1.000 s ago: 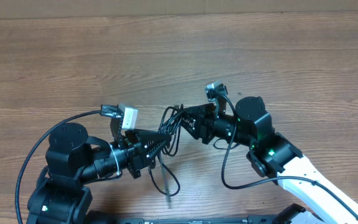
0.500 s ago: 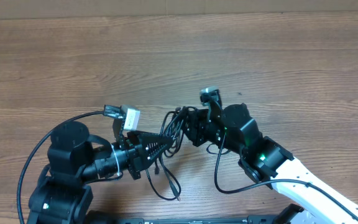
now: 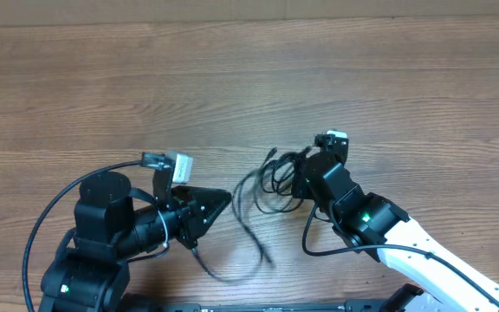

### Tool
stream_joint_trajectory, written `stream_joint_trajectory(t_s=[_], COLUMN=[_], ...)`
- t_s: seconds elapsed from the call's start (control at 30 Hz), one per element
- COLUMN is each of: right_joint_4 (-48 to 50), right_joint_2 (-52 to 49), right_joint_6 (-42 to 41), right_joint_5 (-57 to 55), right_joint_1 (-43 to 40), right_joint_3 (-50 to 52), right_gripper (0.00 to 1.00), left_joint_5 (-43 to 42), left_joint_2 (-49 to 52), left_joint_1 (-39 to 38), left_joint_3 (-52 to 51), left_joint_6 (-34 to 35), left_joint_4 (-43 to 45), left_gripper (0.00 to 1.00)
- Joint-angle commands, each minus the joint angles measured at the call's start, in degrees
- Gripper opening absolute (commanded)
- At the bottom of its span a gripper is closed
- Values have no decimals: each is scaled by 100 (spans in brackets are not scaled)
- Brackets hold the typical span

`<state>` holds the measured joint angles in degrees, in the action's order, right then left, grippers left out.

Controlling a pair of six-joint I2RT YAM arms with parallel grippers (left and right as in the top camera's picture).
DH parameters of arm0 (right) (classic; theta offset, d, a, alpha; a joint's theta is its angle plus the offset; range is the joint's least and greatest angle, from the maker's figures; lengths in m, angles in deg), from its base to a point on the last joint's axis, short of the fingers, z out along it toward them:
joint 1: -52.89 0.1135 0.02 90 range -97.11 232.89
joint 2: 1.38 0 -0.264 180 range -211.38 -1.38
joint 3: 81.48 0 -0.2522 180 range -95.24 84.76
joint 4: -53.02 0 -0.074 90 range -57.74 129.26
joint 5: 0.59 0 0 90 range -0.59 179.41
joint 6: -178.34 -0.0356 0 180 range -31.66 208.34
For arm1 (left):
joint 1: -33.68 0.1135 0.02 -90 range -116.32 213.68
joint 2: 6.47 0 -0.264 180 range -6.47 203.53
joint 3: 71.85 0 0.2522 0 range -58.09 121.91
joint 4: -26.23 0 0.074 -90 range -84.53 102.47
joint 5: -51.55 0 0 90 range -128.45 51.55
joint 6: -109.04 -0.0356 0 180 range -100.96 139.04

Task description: Untangle cables

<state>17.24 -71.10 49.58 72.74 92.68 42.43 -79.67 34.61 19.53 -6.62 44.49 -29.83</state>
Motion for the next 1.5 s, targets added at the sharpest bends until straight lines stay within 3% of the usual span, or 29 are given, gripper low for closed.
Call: stream_joint_trajectory(t_s=[0.0, 0.13, 0.3, 0.4, 0.5, 0.63, 0.8, 0.93, 1.03, 1.1, 1.17, 1.23, 1.3, 1.4, 1.47], right_joint_4=[-59, -136, -179, -173, -173, -356, -1292, -2345, -2855, -2979, -2975, -2957, -2962, -2962, -2968], right_joint_2=[9, 9, 9, 11, 11, 9, 57, 295, 529, 651, 715, 737, 734, 734, 734], right_joint_6=[-48, -44, -22, -26, -22, -24, -81, -1056, -1773, -1982, -1998, -1998, -1998, -1998, -1998], right_joint_5=[-323, -157, 385, 675, 881, 1113, 741, 131, 17, 17, 20, 31, 114, 219, 238], right_joint_1=[-2, -2, -2, -2, -2, -2, -9, -13, -13, -13, -13, -13, -13, -11, -11], right_joint_3=[11, 11, 11, 11, 11, 11, 11, 11, 11, 11, 11, 11, 11, 11, 11], right_gripper=[24, 26, 32, 37, 48, 50, 49, 50, 61, 61, 61, 61, 61, 61, 62], left_joint_5=[837, 1176, 1180, 1182, 1185, 1182, 1176, 1182, 1187, 1187, 1250, 1497, 1773, 1969, 1954], left_joint_2=[-26, -24, 0, 107, 315, 741, 1493, 2166, 2745, 3121, 3501, 3875, 4236, 4734, 5014], left_joint_1=[9, 9, 9, 9, 9, 9, 0, -138, -343, -507, -699, -914, -1128, -1357, -1471], left_joint_3=[151, 151, 151, 151, 151, 151, 151, 151, 151, 151, 151, 151, 151, 151, 151], left_joint_6=[-118, -101, -94, -74, -76, -44, 544, 852, 1213, 1539, 1939, 2496, 2931, 3532, 3707], left_joint_4=[-177, -330, -337, -334, -334, -289, -273, -208, 33, 240, 409, 459, 494, 562, 710], left_gripper=[12, 17, 42, 50, 60, 62, 58, 58, 58, 58, 34, 29, 32, 58, 66])
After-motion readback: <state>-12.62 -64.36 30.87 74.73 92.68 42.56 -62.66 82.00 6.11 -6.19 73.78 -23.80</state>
